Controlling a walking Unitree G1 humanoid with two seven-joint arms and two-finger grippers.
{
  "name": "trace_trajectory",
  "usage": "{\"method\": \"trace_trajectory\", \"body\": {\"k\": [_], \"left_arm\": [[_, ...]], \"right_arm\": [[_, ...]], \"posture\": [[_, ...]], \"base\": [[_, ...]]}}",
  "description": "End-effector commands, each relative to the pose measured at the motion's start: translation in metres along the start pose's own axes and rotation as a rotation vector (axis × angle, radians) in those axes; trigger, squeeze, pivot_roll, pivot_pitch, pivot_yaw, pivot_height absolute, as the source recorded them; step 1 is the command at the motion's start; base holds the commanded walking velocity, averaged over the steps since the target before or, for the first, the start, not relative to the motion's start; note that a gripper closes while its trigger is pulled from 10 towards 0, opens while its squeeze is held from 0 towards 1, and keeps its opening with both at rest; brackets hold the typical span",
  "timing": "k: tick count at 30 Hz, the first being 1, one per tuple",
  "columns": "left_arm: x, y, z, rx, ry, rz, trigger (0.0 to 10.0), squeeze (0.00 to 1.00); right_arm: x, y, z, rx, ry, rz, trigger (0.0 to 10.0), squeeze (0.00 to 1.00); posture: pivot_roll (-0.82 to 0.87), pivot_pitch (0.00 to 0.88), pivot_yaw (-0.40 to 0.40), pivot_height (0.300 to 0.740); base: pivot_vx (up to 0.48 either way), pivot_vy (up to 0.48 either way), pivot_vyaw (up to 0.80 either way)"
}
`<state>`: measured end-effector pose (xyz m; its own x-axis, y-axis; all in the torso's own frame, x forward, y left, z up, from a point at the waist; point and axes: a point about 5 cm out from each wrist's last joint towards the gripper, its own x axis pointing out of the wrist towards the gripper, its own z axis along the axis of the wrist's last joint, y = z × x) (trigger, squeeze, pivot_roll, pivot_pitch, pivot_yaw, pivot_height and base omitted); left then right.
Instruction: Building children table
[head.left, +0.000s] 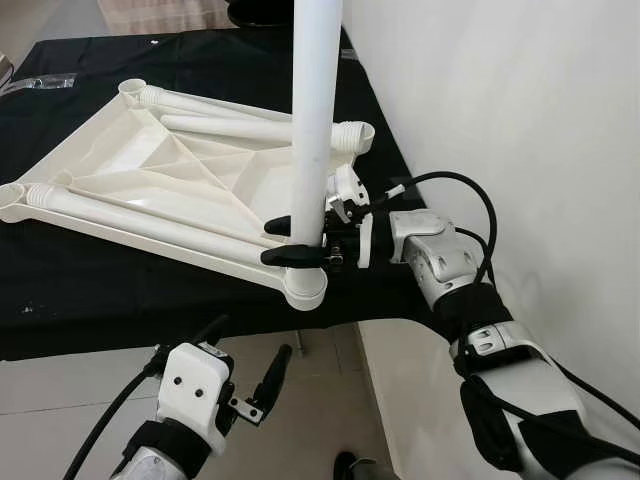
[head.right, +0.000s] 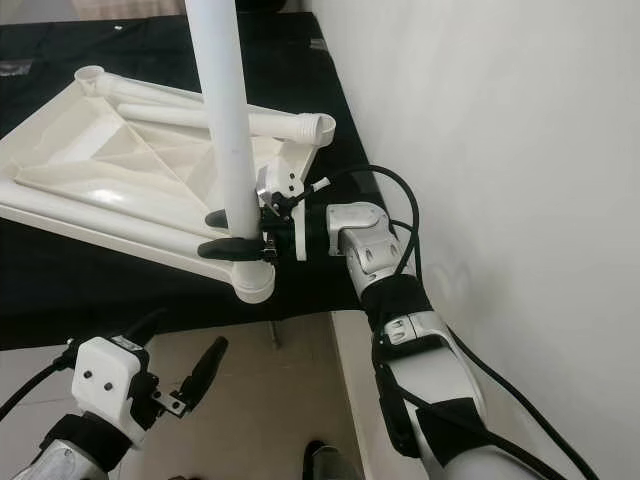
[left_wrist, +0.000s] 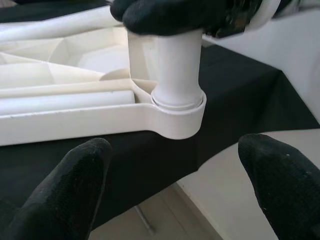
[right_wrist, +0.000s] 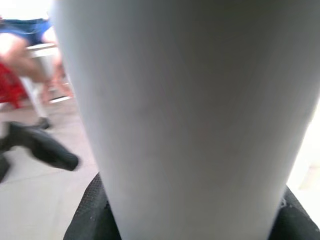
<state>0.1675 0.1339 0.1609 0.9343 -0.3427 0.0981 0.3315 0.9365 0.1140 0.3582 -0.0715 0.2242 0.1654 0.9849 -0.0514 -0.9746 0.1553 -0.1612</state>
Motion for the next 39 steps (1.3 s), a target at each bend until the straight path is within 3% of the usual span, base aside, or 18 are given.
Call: {"method": "trace_trajectory", "body": {"k": [1, 4, 5, 8, 10, 13, 17, 18, 19, 21, 22, 23, 24, 32, 33, 34, 35, 39], "left_arm": [[-0.002, -0.001, -0.001, -0.007, 0.014, 0.001, 10.0, 0.00], [-0.002, 0.001, -0.002, -0.009, 0.013, 0.001, 10.0, 0.00], [-0.002, 0.002, -0.002, -0.010, 0.012, 0.000, 10.0, 0.00], [-0.002, 0.002, -0.002, -0.010, 0.012, -0.001, 10.0, 0.00], [0.001, 0.004, -0.003, -0.010, 0.010, -0.009, 10.0, 0.00], [0.004, 0.005, -0.004, -0.006, 0.010, -0.009, 10.0, 0.00], [0.007, 0.007, -0.006, 0.001, 0.008, -0.006, 10.0, 0.00], [0.008, 0.007, -0.006, 0.003, 0.007, -0.003, 10.0, 0.00], [0.008, 0.008, -0.006, 0.007, 0.005, 0.002, 10.0, 0.00], [0.008, 0.008, -0.006, 0.007, 0.005, 0.002, 10.0, 0.00], [0.010, 0.009, -0.007, 0.013, 0.001, 0.008, 10.0, 0.00], [0.010, 0.009, -0.007, 0.013, 0.001, 0.008, 10.0, 0.00], [0.010, 0.009, -0.007, 0.014, 0.000, 0.010, 10.0, 0.00], [0.011, 0.008, -0.006, 0.014, -0.004, 0.009, 10.0, 0.00], [0.011, 0.008, -0.006, 0.013, -0.005, 0.009, 10.0, 0.00], [0.011, 0.008, -0.006, 0.013, -0.005, 0.009, 10.0, 0.00], [0.010, 0.007, -0.006, 0.013, -0.005, 0.008, 10.0, 0.00], [0.007, 0.005, -0.004, 0.010, -0.004, 0.008, 10.0, 0.00]], "right_arm": [[-0.014, -0.003, -0.015, 0.024, 0.044, -0.193, 0.0, 0.00], [-0.024, 0.005, -0.023, 0.096, 0.027, -0.407, 0.0, 0.00], [-0.028, 0.009, -0.031, 0.096, 0.088, -0.662, 0.0, 0.00], [-0.032, 0.011, -0.036, 0.085, 0.132, -0.845, 0.0, 0.00], [-0.021, 0.054, -0.042, 0.078, 0.183, -1.057, 0.0, 0.00], [0.006, 0.075, -0.043, 0.148, 0.145, -0.998, 0.0, 0.00], [0.030, 0.073, -0.046, 0.184, 0.119, -0.894, 0.9, 0.00], [0.032, 0.072, -0.046, 0.184, 0.118, -0.887, 2.6, 0.00], [0.033, 0.069, -0.044, 0.179, 0.107, -0.879, 10.0, 0.00], [0.033, 0.069, -0.044, 0.179, 0.107, -0.879, 10.0, 0.00], [0.034, 0.066, -0.034, 0.178, 0.053, -0.807, 10.0, 0.36], [0.034, 0.066, -0.034, 0.178, 0.053, -0.807, 10.0, 0.36], [0.034, 0.063, -0.028, 0.182, 0.003, -0.746, 10.0, 1.00], [0.009, 0.052, -0.004, 0.076, -0.070, -0.341, 10.0, 1.00], [0.005, 0.049, -0.005, 0.051, -0.045, -0.286, 10.0, 0.77], [0.005, 0.049, -0.005, 0.051, -0.045, -0.286, 10.0, 0.77], [0.000, 0.046, -0.005, 0.015, -0.018, -0.230, 10.0, 0.00], [-0.011, 0.034, -0.007, -0.007, 0.063, -0.043, 10.0, 0.00]], "posture": [[0.04, 0.242, -0.057, 0.740], [0.02, 0.242, -0.055, 0.740], [0.01, 0.240, -0.052, 0.740], [0.01, 0.240, -0.052, 0.740], [0.00, 0.239, -0.042, 0.740], [0.00, 0.218, -0.032, 0.740], [0.02, 0.197, -0.043, 0.740], [0.02, 0.197, -0.043, 0.740], [0.02, 0.195, -0.045, 0.740], [0.02, 0.195, -0.045, 0.740], [0.02, 0.188, -0.048, 0.740], [0.02, 0.188, -0.048, 0.740], [0.02, 0.186, -0.047, 0.740], [0.04, 0.187, -0.047, 0.740], [0.04, 0.191, -0.049, 0.740], [0.04, 0.191, -0.049, 0.740], [0.04, 0.192, -0.050, 0.740], [0.06, 0.209, -0.054, 0.740]], "base": [[0.000, 0.000, 0.00], [0.000, 0.000, 0.00], [0.000, 0.000, 0.00], [0.000, 0.000, 0.00], [0.000, 0.000, 0.00], [0.000, 0.000, 0.00], [0.000, 0.000, 0.00], [0.000, 0.000, 0.00], [0.000, 0.000, 0.00], [0.000, 0.000, 0.00], [0.000, 0.000, 0.00], [0.000, 0.000, 0.00], [0.000, 0.000, 0.00], [0.000, 0.000, 0.00], [0.000, 0.000, 0.00], [0.000, 0.000, 0.00], [0.000, 0.000, 0.00], [0.000, 0.000, 0.00]]}}
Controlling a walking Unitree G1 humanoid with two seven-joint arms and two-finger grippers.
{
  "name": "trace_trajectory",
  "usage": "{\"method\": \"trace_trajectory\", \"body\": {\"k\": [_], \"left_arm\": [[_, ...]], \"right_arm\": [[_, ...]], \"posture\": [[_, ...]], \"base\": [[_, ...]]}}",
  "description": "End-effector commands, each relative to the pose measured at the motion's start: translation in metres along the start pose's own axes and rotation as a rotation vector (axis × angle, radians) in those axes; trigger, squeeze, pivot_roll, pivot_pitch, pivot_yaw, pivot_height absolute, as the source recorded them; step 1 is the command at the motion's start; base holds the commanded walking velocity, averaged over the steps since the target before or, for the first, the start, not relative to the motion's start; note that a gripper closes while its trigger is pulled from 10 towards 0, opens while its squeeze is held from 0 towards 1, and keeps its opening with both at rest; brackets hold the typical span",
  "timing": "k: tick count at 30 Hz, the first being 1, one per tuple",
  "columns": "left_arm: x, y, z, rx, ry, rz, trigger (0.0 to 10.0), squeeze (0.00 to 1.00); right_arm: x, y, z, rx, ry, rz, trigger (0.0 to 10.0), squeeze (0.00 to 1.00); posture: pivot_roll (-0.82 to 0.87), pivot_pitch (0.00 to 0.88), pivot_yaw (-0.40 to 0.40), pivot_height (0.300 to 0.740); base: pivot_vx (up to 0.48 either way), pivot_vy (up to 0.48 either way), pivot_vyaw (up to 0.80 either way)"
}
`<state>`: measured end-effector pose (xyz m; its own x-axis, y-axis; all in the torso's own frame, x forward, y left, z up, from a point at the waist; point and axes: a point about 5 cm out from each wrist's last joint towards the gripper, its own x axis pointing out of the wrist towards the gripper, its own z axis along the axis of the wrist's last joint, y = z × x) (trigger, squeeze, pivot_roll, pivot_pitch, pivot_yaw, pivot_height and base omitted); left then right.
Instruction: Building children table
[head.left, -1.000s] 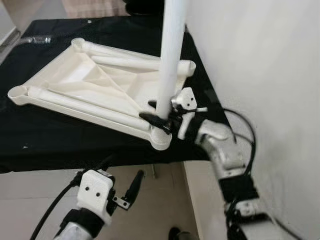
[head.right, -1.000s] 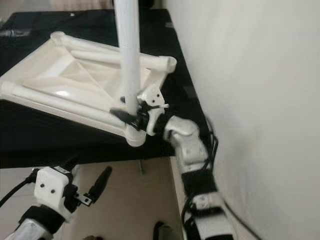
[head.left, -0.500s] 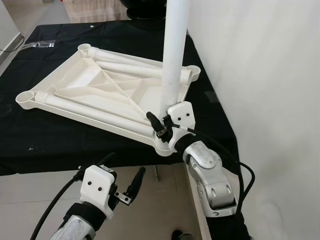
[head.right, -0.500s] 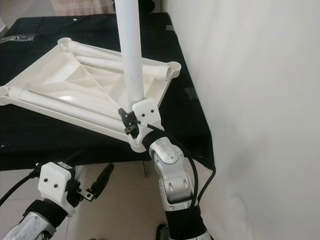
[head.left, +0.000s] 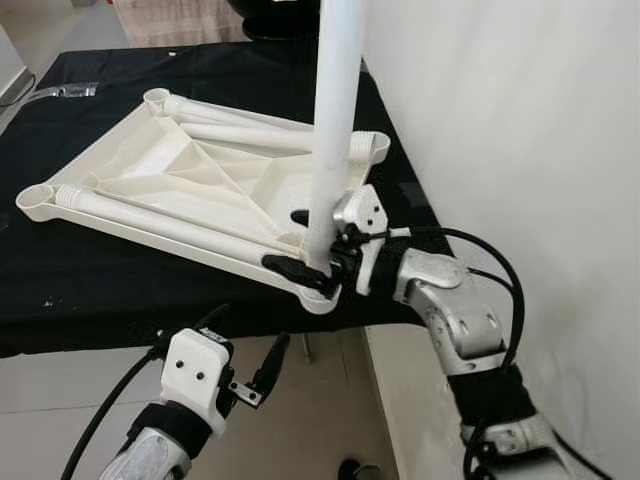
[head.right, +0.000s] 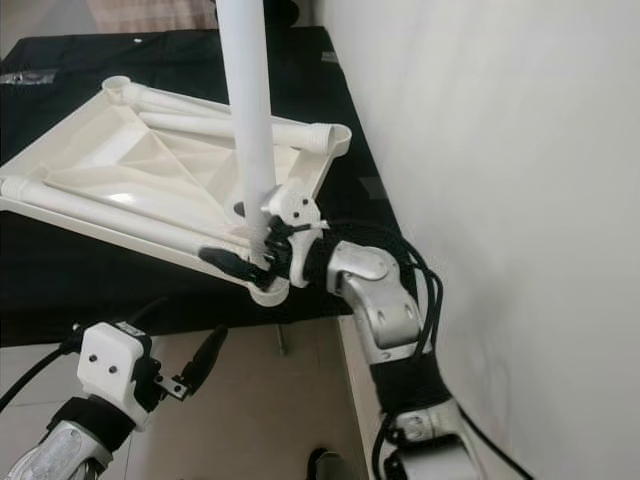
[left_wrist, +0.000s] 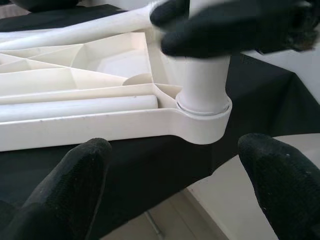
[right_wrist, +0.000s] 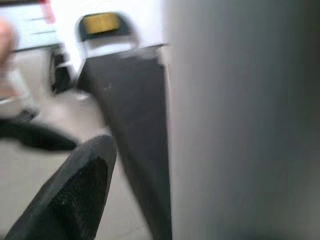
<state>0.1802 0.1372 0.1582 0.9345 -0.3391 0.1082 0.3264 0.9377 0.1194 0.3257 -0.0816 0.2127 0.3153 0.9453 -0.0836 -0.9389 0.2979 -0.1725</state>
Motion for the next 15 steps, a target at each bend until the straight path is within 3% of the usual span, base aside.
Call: {"method": "trace_trajectory", "body": {"k": [1, 2, 9, 10, 11, 12, 15], "left_arm": [[-0.003, -0.002, 0.001, 0.004, 0.005, 0.004, 10.0, 0.00], [-0.005, -0.004, 0.002, 0.003, 0.006, 0.004, 10.0, 0.00], [-0.009, -0.005, 0.003, 0.001, 0.013, 0.004, 10.0, 0.00], [-0.010, -0.005, 0.003, 0.000, 0.014, 0.003, 10.0, 0.00], [-0.010, -0.005, 0.003, 0.000, 0.014, 0.003, 10.0, 0.00], [-0.011, -0.006, 0.003, 0.000, 0.015, 0.002, 10.0, 0.00], [-0.012, -0.006, 0.003, -0.002, 0.018, 0.001, 10.0, 0.00]], "right_arm": [[0.003, 0.003, 0.000, -0.009, 0.004, 0.104, 10.0, 0.00], [0.001, -0.003, 0.003, 0.001, 0.012, 0.165, 10.0, 0.00], [0.001, -0.013, 0.010, 0.071, -0.031, 0.253, 10.0, 0.00], [0.001, -0.013, 0.010, 0.070, -0.030, 0.268, 4.2, 0.00], [0.001, -0.013, 0.010, 0.070, -0.030, 0.268, 4.2, 0.00], [0.000, -0.014, 0.010, 0.078, -0.032, 0.290, 0.0, 0.00], [-0.002, -0.016, 0.010, 0.089, -0.039, 0.340, 0.0, 0.00]], "posture": [[0.06, 0.209, -0.054, 0.740], [0.07, 0.217, -0.054, 0.740], [0.08, 0.228, -0.054, 0.740], [0.08, 0.232, -0.053, 0.740], [0.08, 0.232, -0.053, 0.740], [0.08, 0.234, -0.052, 0.740], [0.09, 0.237, -0.053, 0.740]], "base": [[0.000, 0.000, 0.00], [0.000, 0.000, 0.00], [0.000, 0.000, 0.00], [0.000, 0.000, 0.00], [0.000, 0.000, 0.00], [0.000, 0.000, 0.00], [0.000, 0.000, 0.00]]}}
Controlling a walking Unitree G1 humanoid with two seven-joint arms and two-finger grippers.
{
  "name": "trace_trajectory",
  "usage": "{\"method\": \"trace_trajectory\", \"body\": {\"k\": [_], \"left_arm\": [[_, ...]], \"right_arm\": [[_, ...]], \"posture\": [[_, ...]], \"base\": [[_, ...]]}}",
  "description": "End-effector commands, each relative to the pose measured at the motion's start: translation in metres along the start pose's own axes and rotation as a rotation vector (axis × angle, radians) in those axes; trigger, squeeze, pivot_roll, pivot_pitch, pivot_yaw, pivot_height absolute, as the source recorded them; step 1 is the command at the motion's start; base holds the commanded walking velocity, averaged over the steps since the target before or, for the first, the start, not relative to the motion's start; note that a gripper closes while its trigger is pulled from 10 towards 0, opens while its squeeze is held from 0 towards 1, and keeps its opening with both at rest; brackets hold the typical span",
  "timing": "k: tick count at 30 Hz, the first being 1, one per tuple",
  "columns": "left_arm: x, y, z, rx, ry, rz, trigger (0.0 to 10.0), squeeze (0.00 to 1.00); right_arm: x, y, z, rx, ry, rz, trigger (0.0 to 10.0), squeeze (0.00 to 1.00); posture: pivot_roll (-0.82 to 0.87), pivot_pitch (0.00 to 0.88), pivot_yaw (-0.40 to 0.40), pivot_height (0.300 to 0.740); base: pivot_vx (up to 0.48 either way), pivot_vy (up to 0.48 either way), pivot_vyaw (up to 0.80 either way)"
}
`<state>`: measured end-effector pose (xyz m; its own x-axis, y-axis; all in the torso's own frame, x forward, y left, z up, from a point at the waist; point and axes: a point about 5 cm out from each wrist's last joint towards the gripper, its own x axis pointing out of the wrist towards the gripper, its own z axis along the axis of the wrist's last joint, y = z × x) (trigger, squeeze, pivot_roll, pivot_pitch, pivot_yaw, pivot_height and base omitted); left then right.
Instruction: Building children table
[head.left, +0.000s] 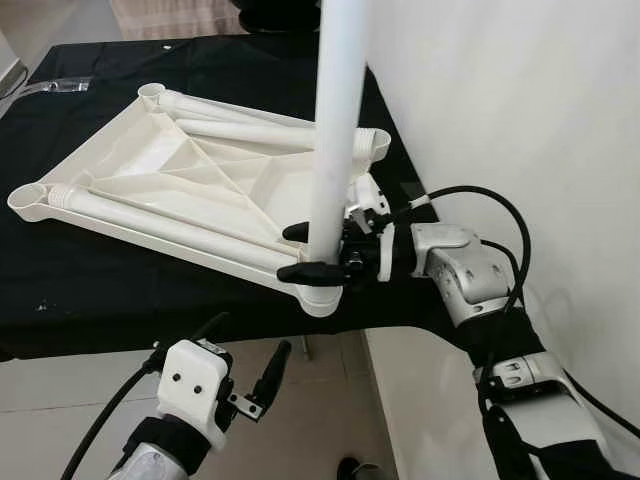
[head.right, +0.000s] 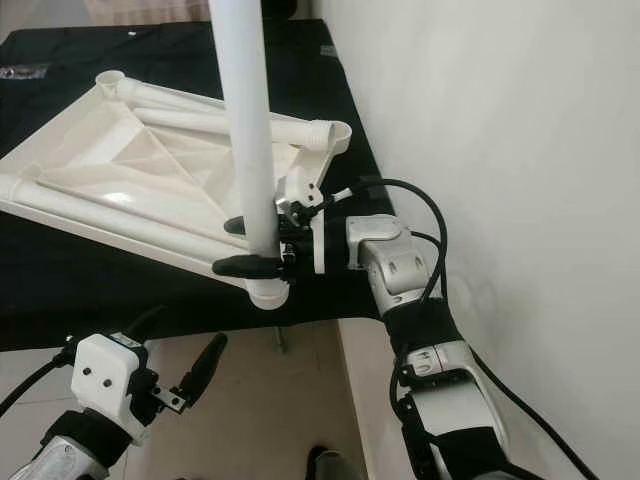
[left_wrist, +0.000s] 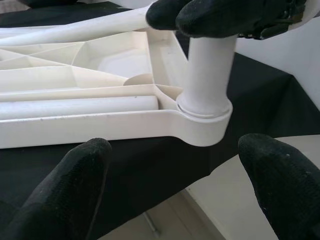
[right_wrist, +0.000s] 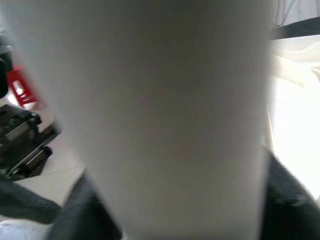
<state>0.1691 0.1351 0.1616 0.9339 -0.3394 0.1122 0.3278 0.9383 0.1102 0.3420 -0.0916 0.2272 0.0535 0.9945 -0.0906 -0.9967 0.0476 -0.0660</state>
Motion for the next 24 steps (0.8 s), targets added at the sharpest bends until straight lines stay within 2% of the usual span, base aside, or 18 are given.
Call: {"method": "trace_trajectory", "body": {"k": [1, 7, 10, 11, 12, 13, 14, 15, 16, 17, 18, 19, 20, 21, 22, 24], "left_arm": [[-0.003, -0.001, -0.001, 0.007, 0.023, 0.001, 10.0, 0.00], [-0.003, -0.001, -0.001, 0.006, 0.025, 0.001, 10.0, 0.00], [-0.002, -0.002, -0.002, 0.002, 0.025, 0.001, 10.0, 0.00], [-0.002, -0.002, -0.002, 0.002, 0.025, 0.001, 10.0, 0.00], [-0.002, -0.002, -0.003, 0.000, 0.025, 0.001, 10.0, 0.00], [-0.001, -0.003, -0.003, -0.001, 0.024, 0.001, 10.0, 0.00], [-0.001, -0.003, -0.004, -0.001, 0.023, 0.002, 10.0, 0.00], [-0.001, -0.003, -0.004, -0.001, 0.023, 0.002, 10.0, 0.00], [-0.001, -0.002, -0.004, -0.002, 0.023, 0.003, 10.0, 0.00], [-0.001, -0.002, -0.004, -0.002, 0.023, 0.003, 10.0, 0.00], [-0.001, -0.001, -0.004, -0.001, 0.021, 0.005, 10.0, 0.00], [-0.001, -0.001, -0.004, -0.001, 0.021, 0.005, 10.0, 0.00], [0.000, 0.000, -0.004, 0.001, 0.020, 0.005, 10.0, 0.00], [0.000, 0.000, -0.004, 0.001, 0.020, 0.005, 10.0, 0.00], [0.002, 0.001, -0.005, 0.002, 0.020, 0.004, 10.0, 0.00], [0.005, 0.001, -0.007, 0.003, 0.019, 0.001, 10.0, 0.00]], "right_arm": [[0.003, 0.002, -0.001, 0.007, -0.013, 0.089, 0.0, 0.00], [0.000, -0.001, -0.001, 0.005, -0.021, 0.084, 0.0, 0.00], [-0.001, 0.002, -0.011, 0.005, -0.017, -0.025, 0.0, 0.00], [-0.001, 0.002, -0.011, 0.005, -0.017, -0.025, 0.0, 0.00], [0.000, 0.004, -0.018, 0.006, -0.004, -0.097, 0.0, 0.00], [0.003, 0.006, -0.026, 0.020, 0.008, -0.232, 0.0, 0.00], [0.006, 0.003, -0.037, 0.052, 0.042, -0.476, 0.0, 0.00], [0.006, 0.003, -0.037, 0.052, 0.042, -0.476, 0.0, 0.00], [0.001, 0.003, -0.051, 0.060, 0.120, -0.871, 0.0, 0.00], [0.001, 0.003, -0.051, 0.060, 0.120, -0.871, 0.0, 0.00], [0.005, 0.021, -0.059, 0.110, 0.140, -1.022, 0.0, 0.00], [0.005, 0.021, -0.059, 0.110, 0.140, -1.022, 0.0, 0.00], [0.013, 0.037, -0.062, 0.135, 0.138, -1.076, 0.0, 0.00], [0.013, 0.037, -0.062, 0.135, 0.138, -1.076, 0.0, 0.00], [0.023, 0.046, -0.063, 0.151, 0.117, -1.061, 0.0, 0.00], [0.037, 0.046, -0.061, 0.158, 0.071, -1.015, 0.0, 0.00]], "posture": [[0.08, 0.238, -0.053, 0.740], [0.08, 0.238, -0.053, 0.740], [0.06, 0.230, -0.065, 0.740], [0.06, 0.230, -0.065, 0.740], [0.05, 0.224, -0.075, 0.740], [0.05, 0.222, -0.079, 0.740], [0.05, 0.220, -0.081, 0.740], [0.05, 0.220, -0.081, 0.740], [0.05, 0.219, -0.079, 0.740], [0.05, 0.219, -0.079, 0.740], [0.04, 0.217, -0.072, 0.740], [0.04, 0.217, -0.072, 0.740], [0.03, 0.216, -0.068, 0.740], [0.03, 0.216, -0.068, 0.740], [0.02, 0.196, -0.057, 0.740], [0.03, 0.190, -0.057, 0.740]], "base": [[0.000, 0.000, 0.00], [0.000, 0.000, 0.00], [0.000, 0.000, 0.00], [0.000, 0.000, 0.00], [0.000, 0.000, 0.00], [0.000, 0.000, 0.00], [0.000, 0.000, 0.00], [0.000, 0.000, 0.00], [0.000, 0.000, 0.00], [0.000, 0.000, 0.00], [0.000, 0.000, 0.00], [0.000, 0.000, 0.00], [0.000, 0.000, 0.00], [0.000, 0.000, 0.00], [0.000, 0.000, 0.00], [0.000, 0.000, 0.00]]}}
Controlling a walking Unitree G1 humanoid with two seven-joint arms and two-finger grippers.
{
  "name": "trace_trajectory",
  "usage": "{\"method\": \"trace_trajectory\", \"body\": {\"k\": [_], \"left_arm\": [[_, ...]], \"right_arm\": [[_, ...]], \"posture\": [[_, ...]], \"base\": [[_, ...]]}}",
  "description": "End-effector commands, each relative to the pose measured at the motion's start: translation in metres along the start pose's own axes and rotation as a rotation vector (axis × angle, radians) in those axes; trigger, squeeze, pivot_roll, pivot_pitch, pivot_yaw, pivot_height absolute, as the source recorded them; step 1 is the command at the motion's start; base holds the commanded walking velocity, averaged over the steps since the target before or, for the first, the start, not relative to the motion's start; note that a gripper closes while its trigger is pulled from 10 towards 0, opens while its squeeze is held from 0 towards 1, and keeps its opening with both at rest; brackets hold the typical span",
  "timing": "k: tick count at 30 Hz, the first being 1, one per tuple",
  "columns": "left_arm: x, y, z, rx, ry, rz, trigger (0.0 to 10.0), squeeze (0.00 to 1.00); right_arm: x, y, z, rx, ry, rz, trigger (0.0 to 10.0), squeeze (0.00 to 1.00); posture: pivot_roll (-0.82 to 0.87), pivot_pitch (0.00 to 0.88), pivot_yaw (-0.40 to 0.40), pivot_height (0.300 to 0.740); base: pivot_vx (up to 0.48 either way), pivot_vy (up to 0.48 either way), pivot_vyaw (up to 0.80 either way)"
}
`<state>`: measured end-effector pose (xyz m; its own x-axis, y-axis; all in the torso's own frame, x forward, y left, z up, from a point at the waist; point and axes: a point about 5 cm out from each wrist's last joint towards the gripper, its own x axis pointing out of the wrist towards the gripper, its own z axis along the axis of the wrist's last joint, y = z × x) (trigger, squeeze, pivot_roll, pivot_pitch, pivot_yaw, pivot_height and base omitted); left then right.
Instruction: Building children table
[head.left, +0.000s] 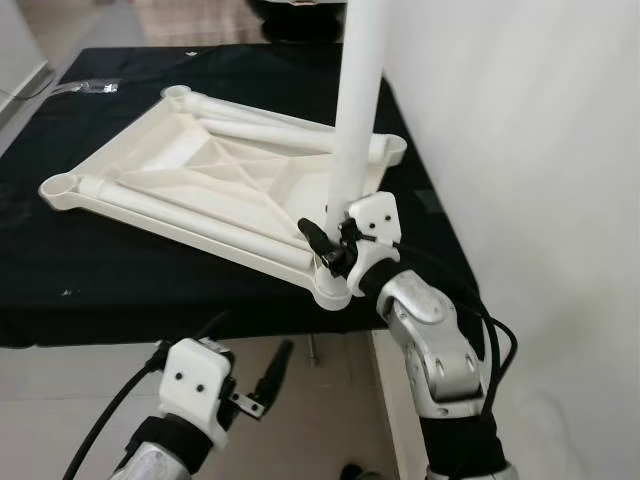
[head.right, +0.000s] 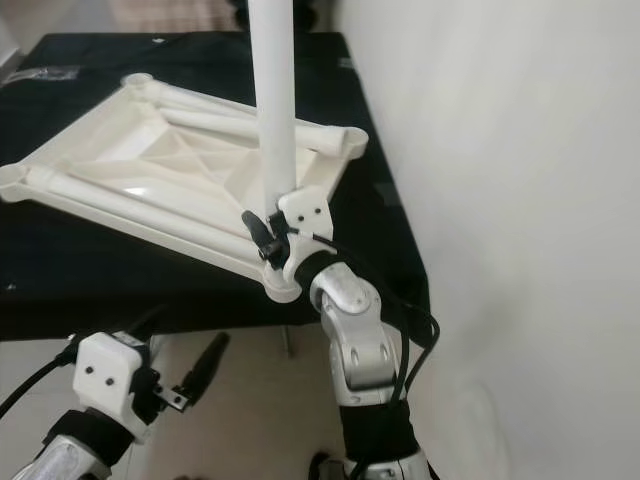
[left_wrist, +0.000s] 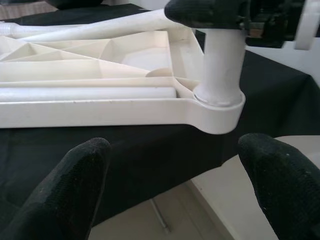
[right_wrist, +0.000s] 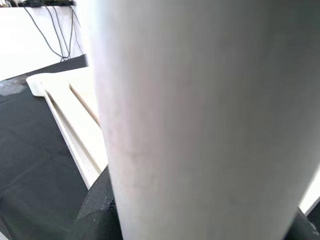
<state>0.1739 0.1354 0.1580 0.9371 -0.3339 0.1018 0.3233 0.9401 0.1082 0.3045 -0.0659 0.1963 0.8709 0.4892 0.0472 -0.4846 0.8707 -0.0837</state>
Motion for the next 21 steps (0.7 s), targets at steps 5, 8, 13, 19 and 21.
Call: {"method": "trace_trajectory", "body": {"k": [5, 8, 13, 19, 21], "left_arm": [[0.004, 0.001, -0.004, 0.010, 0.005, -0.003, 10.0, 0.00], [0.006, 0.002, -0.004, 0.018, 0.001, 0.005, 10.0, 0.00], [0.007, 0.003, -0.005, 0.022, -0.002, 0.012, 10.0, 0.00], [0.008, 0.003, -0.004, 0.021, -0.006, 0.007, 10.0, 0.00], [0.008, 0.002, -0.004, 0.020, -0.007, 0.007, 10.0, 0.00]], "right_arm": [[0.017, 0.018, -0.028, 0.083, 0.127, 0.040, 3.3, 0.00], [0.022, 0.018, -0.019, 0.082, 0.086, 0.023, 10.0, 0.00], [0.017, 0.026, -0.002, 0.150, 0.020, 0.112, 10.0, 1.00], [0.010, 0.022, 0.001, 0.086, -0.002, 0.480, 10.0, 0.00], [0.011, 0.017, -0.003, 0.051, 0.016, 0.550, 10.0, 0.00]], "posture": [[0.03, 0.174, -0.058, 0.740], [0.03, 0.171, -0.062, 0.740], [0.03, 0.170, -0.060, 0.740], [0.03, 0.178, -0.060, 0.740], [0.03, 0.181, -0.062, 0.740]], "base": [[0.000, 0.000, 0.00], [0.000, 0.000, 0.00], [0.000, 0.000, 0.00], [0.000, 0.000, 0.00], [0.000, 0.000, 0.00]]}}
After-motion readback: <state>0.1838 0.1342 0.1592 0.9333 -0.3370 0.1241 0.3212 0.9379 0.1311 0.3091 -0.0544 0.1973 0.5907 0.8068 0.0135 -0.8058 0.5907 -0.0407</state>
